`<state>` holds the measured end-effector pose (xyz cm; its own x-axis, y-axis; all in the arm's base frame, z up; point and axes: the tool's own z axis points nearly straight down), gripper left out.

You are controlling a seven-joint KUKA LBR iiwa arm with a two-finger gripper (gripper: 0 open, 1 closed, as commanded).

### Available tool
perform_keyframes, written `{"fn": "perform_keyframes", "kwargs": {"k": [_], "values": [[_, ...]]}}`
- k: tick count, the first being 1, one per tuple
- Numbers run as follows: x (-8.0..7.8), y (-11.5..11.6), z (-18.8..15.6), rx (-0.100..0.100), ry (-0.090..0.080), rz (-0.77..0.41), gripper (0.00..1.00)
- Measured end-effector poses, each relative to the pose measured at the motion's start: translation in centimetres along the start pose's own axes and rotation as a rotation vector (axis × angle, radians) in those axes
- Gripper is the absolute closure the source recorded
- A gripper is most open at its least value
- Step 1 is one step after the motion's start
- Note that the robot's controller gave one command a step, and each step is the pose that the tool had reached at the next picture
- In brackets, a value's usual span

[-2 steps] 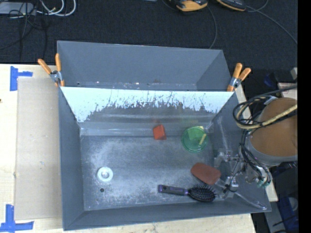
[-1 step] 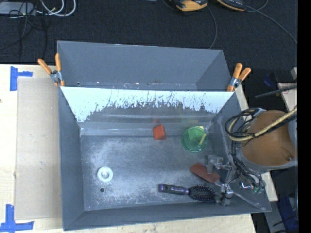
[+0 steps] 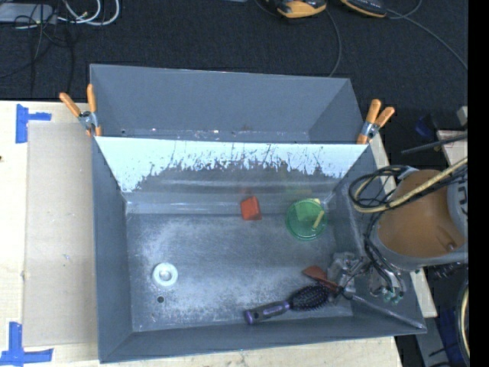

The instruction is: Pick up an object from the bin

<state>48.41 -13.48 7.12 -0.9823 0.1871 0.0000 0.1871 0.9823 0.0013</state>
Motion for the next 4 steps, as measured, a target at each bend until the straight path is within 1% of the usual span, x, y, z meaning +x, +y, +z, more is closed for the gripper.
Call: {"fn": "perform_keyframes", "kwargs": {"k": [2, 3, 4], "values": [[0.0, 0.0, -0.3, 0.0, 0.0, 0.0, 1.0], [0.1, 0.0, -1.6, -0.001, 0.005, -0.001, 1.0], [0.2, 0.0, -3.6, -0.001, 0.008, -0.001, 1.0]]}}
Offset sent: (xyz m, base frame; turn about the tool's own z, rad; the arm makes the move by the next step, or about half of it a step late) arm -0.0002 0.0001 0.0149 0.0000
